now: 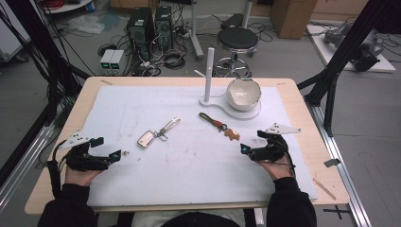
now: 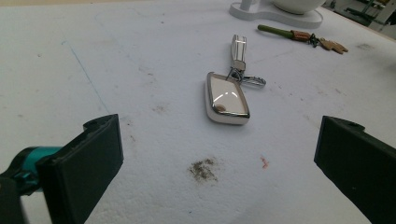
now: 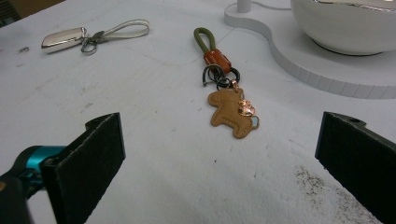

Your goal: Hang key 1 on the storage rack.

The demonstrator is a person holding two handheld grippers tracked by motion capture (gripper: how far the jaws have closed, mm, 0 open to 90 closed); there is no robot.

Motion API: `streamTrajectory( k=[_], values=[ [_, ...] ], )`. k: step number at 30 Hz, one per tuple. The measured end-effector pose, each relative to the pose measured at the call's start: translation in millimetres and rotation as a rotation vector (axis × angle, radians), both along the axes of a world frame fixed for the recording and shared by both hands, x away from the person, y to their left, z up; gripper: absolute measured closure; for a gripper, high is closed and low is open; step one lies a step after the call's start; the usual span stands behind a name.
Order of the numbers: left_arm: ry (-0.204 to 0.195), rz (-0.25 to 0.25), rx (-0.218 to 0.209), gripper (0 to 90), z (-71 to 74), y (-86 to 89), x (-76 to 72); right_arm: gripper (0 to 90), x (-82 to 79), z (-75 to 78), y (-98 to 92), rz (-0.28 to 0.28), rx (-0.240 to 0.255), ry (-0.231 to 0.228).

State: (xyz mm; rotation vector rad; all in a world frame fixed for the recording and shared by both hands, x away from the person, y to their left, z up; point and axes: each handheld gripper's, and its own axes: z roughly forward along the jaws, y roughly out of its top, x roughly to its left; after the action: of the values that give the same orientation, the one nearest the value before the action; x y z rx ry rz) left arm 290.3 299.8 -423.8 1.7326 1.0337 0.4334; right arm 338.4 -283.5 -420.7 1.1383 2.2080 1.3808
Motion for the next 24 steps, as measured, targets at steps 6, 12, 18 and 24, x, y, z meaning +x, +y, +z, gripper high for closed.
streamTrajectory(
  k=[6, 12, 18, 24],
  values=[
    [0.001, 0.002, 0.005, 1.7, 0.1, 0.0, -0.8, 0.7, 0.6, -0.5, 0.0, -0.001, -0.003, -0.003],
    [0.003, -0.002, 0.006, 1.7, -0.3, -0.8, -0.7, 0.7, 0.4, -0.7, 0.2, -0.001, -0.008, 0.001],
    [0.004, -0.003, 0.007, 1.7, -0.3, -1.0, -0.7, 0.7, 0.5, -1.0, 0.3, -0.011, -0.010, 0.010],
    [0.008, -0.007, 0.020, 1.7, -0.7, -2.7, -0.5, 0.7, 2.6, -2.4, 2.5, 0.002, -0.028, 0.033]
  ],
)
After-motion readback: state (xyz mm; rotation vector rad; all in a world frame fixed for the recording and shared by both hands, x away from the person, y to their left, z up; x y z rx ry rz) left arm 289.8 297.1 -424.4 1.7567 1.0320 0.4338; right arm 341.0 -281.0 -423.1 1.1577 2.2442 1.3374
